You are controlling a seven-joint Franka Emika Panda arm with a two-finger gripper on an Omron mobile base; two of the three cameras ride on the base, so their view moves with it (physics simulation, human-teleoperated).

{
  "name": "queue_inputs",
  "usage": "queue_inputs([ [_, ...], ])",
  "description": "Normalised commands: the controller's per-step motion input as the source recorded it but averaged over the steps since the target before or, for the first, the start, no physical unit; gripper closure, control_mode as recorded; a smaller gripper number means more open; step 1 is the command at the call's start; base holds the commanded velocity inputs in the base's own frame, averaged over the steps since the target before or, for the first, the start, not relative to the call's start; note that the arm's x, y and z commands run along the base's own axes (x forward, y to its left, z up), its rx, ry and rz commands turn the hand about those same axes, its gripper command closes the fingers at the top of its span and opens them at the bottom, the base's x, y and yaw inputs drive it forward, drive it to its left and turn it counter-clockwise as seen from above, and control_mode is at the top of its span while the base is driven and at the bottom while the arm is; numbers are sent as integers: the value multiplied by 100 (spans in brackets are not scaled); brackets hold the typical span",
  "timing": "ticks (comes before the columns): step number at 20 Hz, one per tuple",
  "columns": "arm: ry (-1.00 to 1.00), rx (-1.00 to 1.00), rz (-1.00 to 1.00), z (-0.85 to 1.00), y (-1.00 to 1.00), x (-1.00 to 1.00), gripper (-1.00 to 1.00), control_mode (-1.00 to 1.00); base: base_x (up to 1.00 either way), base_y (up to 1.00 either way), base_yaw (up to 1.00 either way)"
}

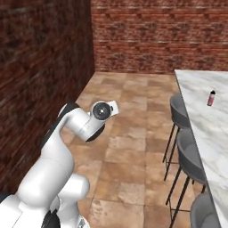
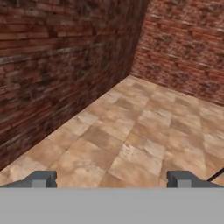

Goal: Place the large bottle from the dining counter next to the other large bottle outside the sink, and place the small bottle from the dining counter next to the other small bottle inside the sink.

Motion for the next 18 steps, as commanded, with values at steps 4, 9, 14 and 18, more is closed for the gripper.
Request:
queue_inputs([
  [4, 0, 0, 0, 0, 0, 0, -100, 100, 46, 23, -12],
  [9, 0, 0, 0, 0, 0, 0, -100, 100, 43, 18, -15],
  [14, 0, 0, 0, 0, 0, 0, -100, 100, 42, 16, -17],
  [18, 0, 0, 0, 0, 0, 0, -100, 100, 40, 17, -18],
])
